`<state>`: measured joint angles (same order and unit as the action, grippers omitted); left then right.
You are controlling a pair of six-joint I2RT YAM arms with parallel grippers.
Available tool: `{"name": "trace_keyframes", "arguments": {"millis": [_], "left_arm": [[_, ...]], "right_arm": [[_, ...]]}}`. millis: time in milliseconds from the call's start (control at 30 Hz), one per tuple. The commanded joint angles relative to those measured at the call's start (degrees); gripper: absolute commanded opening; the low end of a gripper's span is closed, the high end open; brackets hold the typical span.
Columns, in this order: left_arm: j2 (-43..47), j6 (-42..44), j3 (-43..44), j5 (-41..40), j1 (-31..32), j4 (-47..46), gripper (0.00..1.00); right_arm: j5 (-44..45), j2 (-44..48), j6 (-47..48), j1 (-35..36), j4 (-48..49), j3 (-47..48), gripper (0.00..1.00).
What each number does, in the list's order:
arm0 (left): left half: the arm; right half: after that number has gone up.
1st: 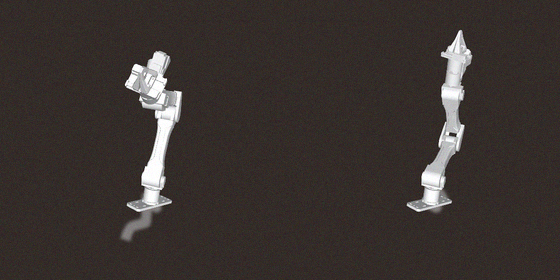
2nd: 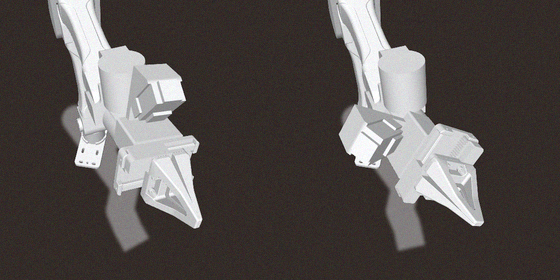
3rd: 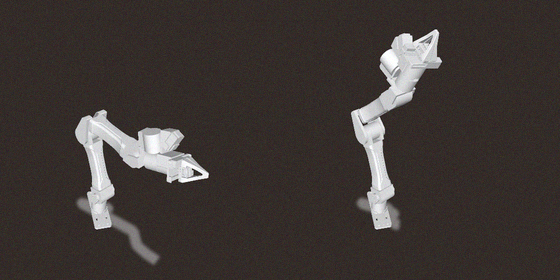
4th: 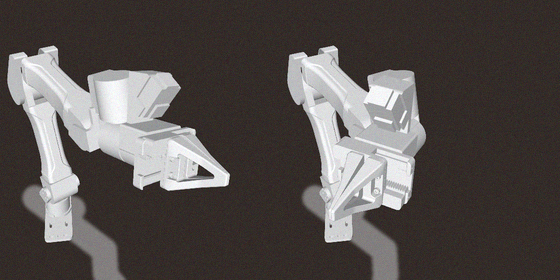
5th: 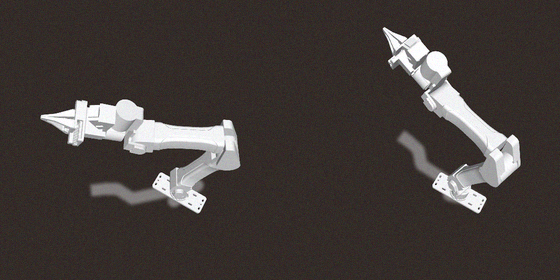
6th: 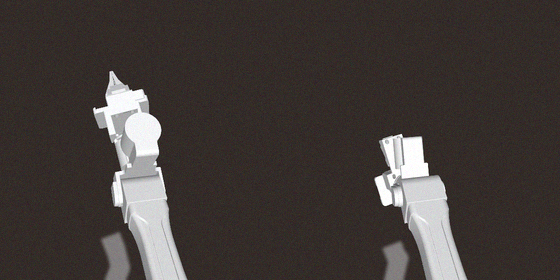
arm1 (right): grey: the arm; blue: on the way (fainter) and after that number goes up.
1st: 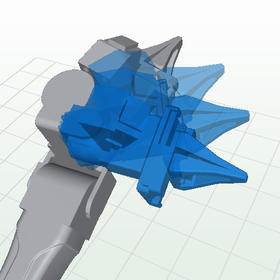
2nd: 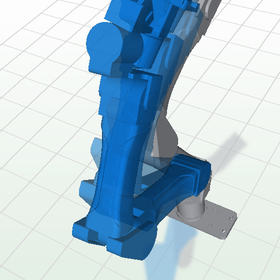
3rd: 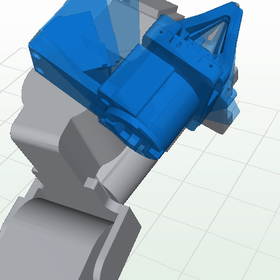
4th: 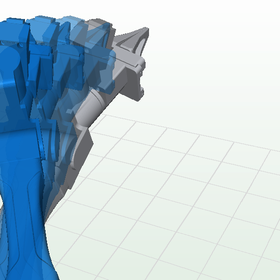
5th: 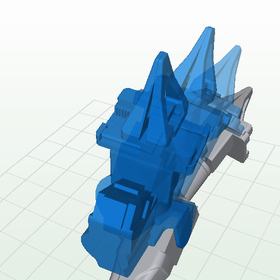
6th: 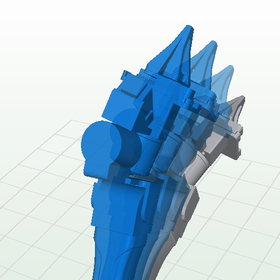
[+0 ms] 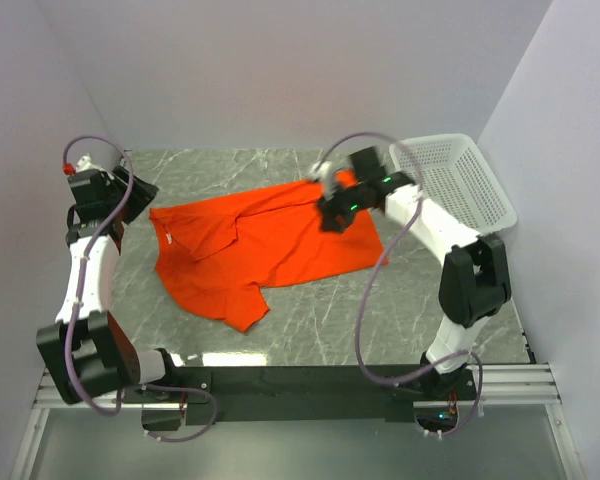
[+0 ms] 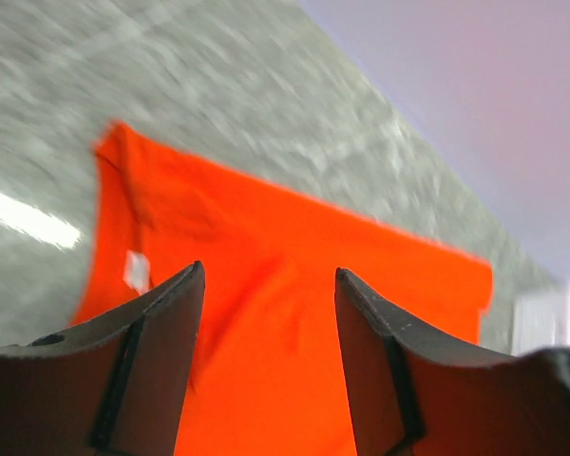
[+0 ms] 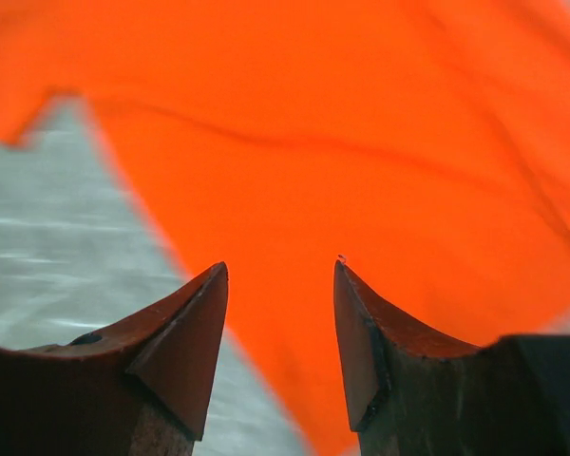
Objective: Fold and stack the t-shirts
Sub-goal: Fold the tshirt
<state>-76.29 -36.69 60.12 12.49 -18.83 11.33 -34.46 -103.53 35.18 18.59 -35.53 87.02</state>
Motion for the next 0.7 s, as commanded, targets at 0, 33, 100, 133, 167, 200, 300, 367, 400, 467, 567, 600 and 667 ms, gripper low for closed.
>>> {"name": "trace_keyframes", "arguments": {"millis": [0, 33, 100, 133, 167, 200, 300, 367, 400, 467, 567, 600, 667], "left_arm": [[5.5, 2.8, -4.9, 3.7, 1.3, 2.0, 0.62], [7.1, 3.2, -5.5, 3.6, 1.3, 2.9, 0.62], [12.2, 4.2, -7.4, 2.8, 1.3, 5.4, 0.63], [14.0, 4.7, -8.0, 1.6, 1.3, 6.1, 0.64], [17.5, 5.3, -9.6, 0.8, 1.3, 6.9, 0.66], [19.2, 5.5, -10.3, -0.3, 1.3, 7.1, 0.67], [25.1, 5.7, -13.4, -3.9, 1.3, 6.8, 0.7], [28.0, 5.6, -15.6, -4.8, 1.3, 6.2, 0.71], [28.8, 5.3, -16.3, -4.9, 1.3, 5.7, 0.71], [30.8, 5.1, -18.6, -5.1, 1.3, 5.0, 0.71], [32.6, 5.0, -20.6, -5.1, 1.3, 4.2, 0.71], [32.9, 4.8, -20.7, -5.3, 1.3, 4.2, 0.71], [33.7, 5.0, -20.4, -5.6, 1.3, 4.5, 0.72]], "right_arm": [[2.7, 4.8, -3.2, 13.6, 6.2, -5.6, 0.54], [6.1, 1.4, -7.8, 15.3, 6.9, -3.2, 0.52], [6.3, -3.7, -21.7, 17.3, 4.3, 7.4, 0.5], [5.4, -8.6, -26.0, 18.2, 3.5, 10.5, 0.5], [4.2, -10.8, -33.8, 18.7, 3.7, 15.6, 0.49], [4.8, -12.8, -37.9, 18.9, 4.4, 17.7, 0.5], [5.4, -19.7, -49.5, 20.3, 7.2, 24.2, 0.51], [6.0, -23.6, -53.8, 21.1, 7.8, 26.5, 0.52], [7.5, -24.7, -57.4, 21.5, 8.5, 28.6, 0.54], [10.5, -27.2, -60.2, 22.6, 8.9, 30.3, 0.54], [13.5, -31.5, -63.0, 23.7, 8.5, 35.1, 0.55], [13.7, -32.4, -63.6, 24.1, 8.6, 37.1, 0.54], [14.7, -35.2, -64.1, 24.7, 9.2, 38.8, 0.54]]}}
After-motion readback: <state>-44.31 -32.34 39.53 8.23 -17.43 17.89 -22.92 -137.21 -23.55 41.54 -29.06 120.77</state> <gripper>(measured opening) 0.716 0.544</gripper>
